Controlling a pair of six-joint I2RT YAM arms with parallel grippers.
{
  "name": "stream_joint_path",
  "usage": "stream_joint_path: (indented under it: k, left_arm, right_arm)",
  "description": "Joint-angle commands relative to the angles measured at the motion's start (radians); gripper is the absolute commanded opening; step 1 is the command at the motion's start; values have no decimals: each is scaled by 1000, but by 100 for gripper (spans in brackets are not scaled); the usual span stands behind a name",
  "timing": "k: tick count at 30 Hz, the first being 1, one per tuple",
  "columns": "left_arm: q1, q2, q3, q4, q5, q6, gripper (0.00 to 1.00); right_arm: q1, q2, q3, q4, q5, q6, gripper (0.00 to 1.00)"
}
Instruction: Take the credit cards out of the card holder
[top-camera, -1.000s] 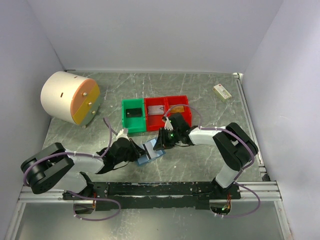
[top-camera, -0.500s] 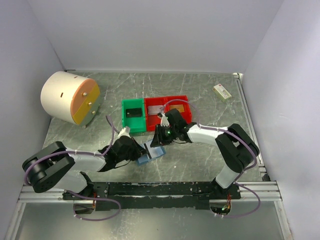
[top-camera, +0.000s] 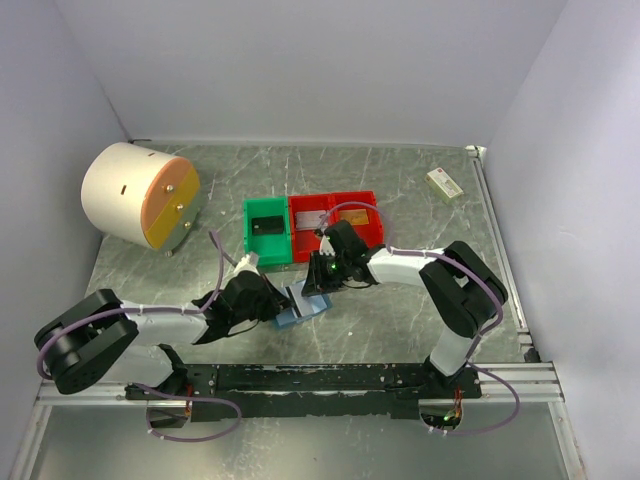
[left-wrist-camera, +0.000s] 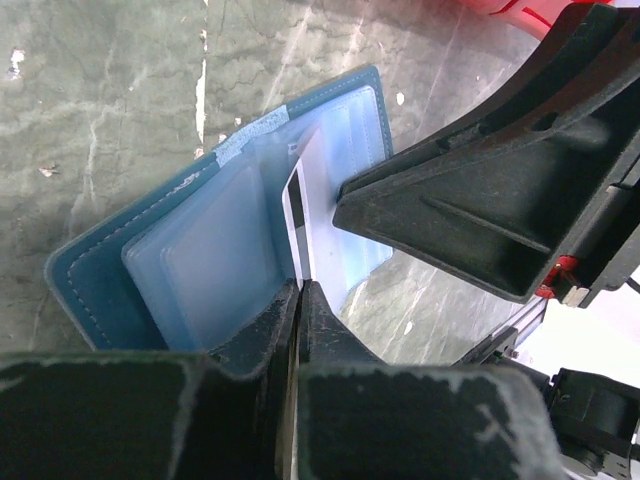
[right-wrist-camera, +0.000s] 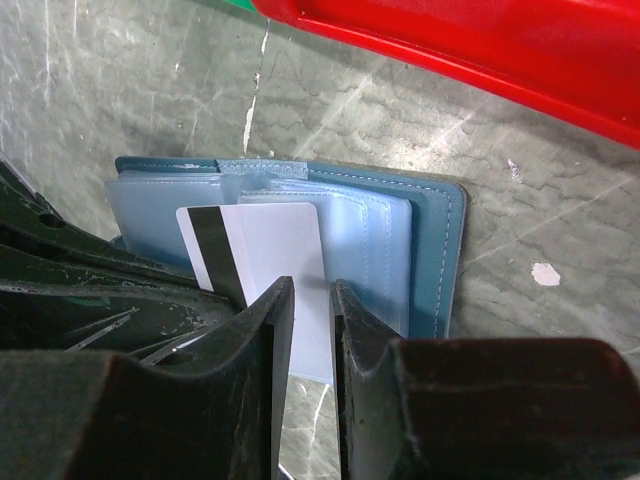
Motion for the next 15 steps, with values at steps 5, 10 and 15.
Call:
stream_joint_path:
  k: [5, 10, 15]
  left_arm:
    - [-6, -3, -2, -110, -35, 15, 15]
    - [-6, 4, -7, -53, -12, 14, 30]
    - [-7, 52, -50, 133, 38, -18, 40]
  right_arm:
    - [-1, 30, -22, -63, 93, -11, 22]
    - [-1, 40, -12, -59, 64, -13, 22]
    - [-1, 42, -13, -54, 57, -2, 22]
